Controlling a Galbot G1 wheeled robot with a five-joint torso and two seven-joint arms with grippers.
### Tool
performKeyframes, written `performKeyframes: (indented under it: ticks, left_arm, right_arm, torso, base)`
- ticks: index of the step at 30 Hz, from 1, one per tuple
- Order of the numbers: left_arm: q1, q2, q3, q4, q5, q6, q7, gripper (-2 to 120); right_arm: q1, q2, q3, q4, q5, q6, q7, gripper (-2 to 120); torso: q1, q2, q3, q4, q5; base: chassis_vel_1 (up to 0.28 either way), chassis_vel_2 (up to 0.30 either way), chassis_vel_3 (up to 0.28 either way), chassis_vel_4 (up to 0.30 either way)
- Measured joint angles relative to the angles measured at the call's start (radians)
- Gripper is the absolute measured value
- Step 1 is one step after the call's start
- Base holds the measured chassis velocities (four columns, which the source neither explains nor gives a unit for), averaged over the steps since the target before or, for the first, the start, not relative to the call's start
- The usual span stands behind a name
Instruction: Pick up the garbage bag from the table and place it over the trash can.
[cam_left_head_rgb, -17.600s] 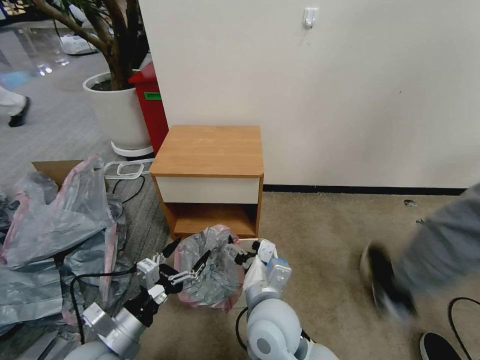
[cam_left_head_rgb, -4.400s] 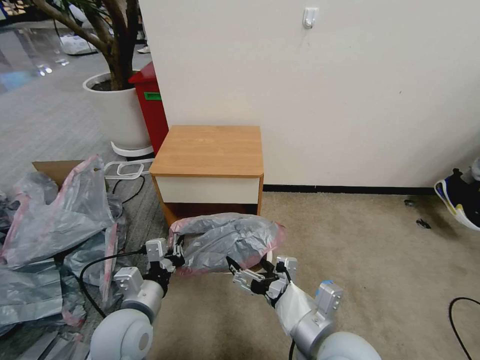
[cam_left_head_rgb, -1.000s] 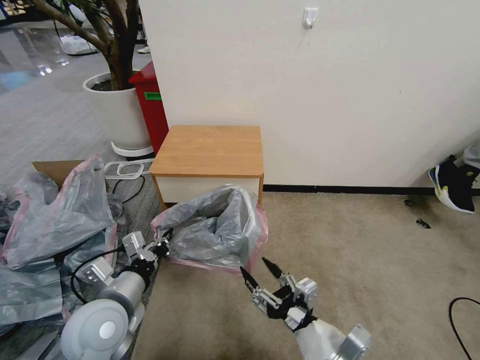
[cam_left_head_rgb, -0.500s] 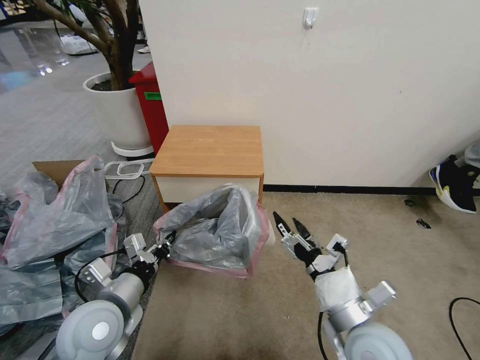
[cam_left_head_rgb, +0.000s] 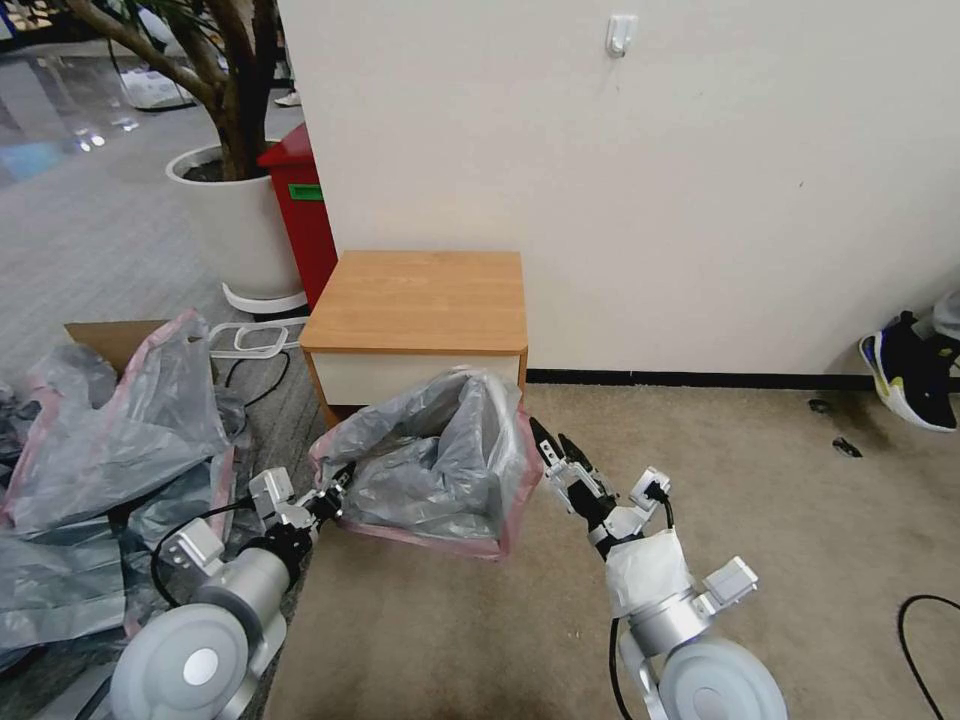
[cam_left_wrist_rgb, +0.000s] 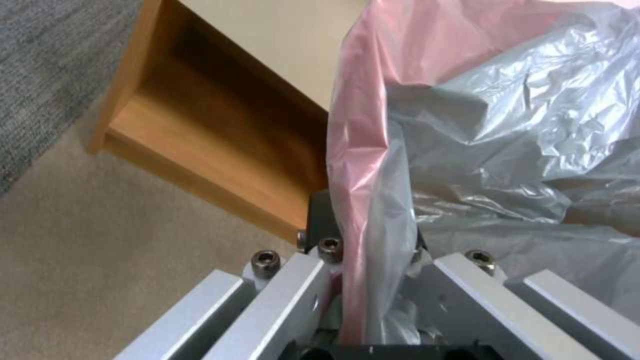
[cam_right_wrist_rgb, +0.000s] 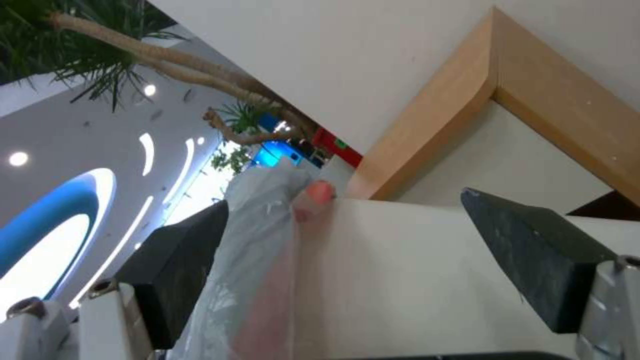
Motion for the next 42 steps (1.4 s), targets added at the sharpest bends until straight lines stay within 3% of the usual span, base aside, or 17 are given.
performKeyframes:
  ticks: [4,8,11,14,16,18,20,25,28,42]
  left_arm:
    - [0.0,-0.001,0.002,-0.001,0.001,0.0,0.0,0]
    - [0.0,-0.001,0.006,-0.003,0.001,0.001,0.001,0]
    - [0.0,-0.003,0.012,-0.004,0.002,0.001,0.001,0]
    - [0.0,-0.004,0.015,-0.004,0.003,0.001,0.001,0]
    - [0.0,-0.005,0.018,-0.004,0.004,0.001,0.001,0]
    - [0.0,-0.006,0.018,-0.004,0.004,0.001,0.001,0]
    - [0.0,-0.006,0.019,-0.004,0.004,0.001,0.001,0]
    - [0.0,-0.007,0.021,-0.004,0.005,0.001,0.001,0]
    - [-0.002,-0.008,0.024,-0.001,0.005,0.001,0.001,0]
    - [0.006,-0.01,0.042,-0.004,0.007,0.001,0.002,0]
  right_arm:
    - [0.003,0.011,-0.012,-0.002,-0.009,0.0,-0.005,89]
    - [0.004,0.018,-0.019,-0.005,-0.018,0.001,-0.009,78]
    - [0.004,0.022,-0.019,-0.009,-0.021,0.003,-0.011,64]
    - [0.003,0.023,-0.019,-0.01,-0.021,0.004,-0.012,58]
    - [0.003,0.026,-0.021,-0.01,-0.021,0.005,-0.014,44]
    - [0.003,0.027,-0.022,-0.01,-0.021,0.005,-0.014,43]
    - [0.005,0.031,-0.025,-0.009,-0.022,0.005,-0.015,31]
    - [0.01,0.042,-0.032,-0.009,-0.022,0.005,-0.015,18]
    - [0.014,0.055,-0.039,-0.009,-0.024,0.006,-0.015,2]
    - [0.032,0.066,-0.033,-0.022,-0.033,0.017,0.004,0]
  torso:
    - [0.0,0.0,0.0,0.0,0.0]
    - [0.0,0.0,0.0,0.0,0.0]
    - [0.0,0.0,0.0,0.0,0.0001]
    - [0.0,0.0,0.0,0.0,0.0]
    - [0.0,0.0,0.0,0.0,0.0]
    - [0.0,0.0,0.0,0.0,0.0001]
    - [0.0,0.0,0.0,0.0,0.0]
    - [0.0,0.0,0.0,0.0,0.0]
    - [0.0,0.0,0.0,0.0,0.0]
    - [0.0,0.0,0.0,-0.0001,0.0]
  base:
    - [0.0,0.0,0.0,0.0]
    - [0.0,0.0,0.0,0.0]
    - [0.0,0.0,0.0,0.0]
    - [0.0,0.0,0.0,0.0]
    - [0.0,0.0,0.0,0.0]
    - [0.0,0.0,0.0,0.0]
    - [0.0,0.0,0.0,0.0]
    - [0.0,0.0,0.0,0.0]
    - [0.0,0.0,0.0,0.0]
    - [0.0,0.0,0.0,0.0]
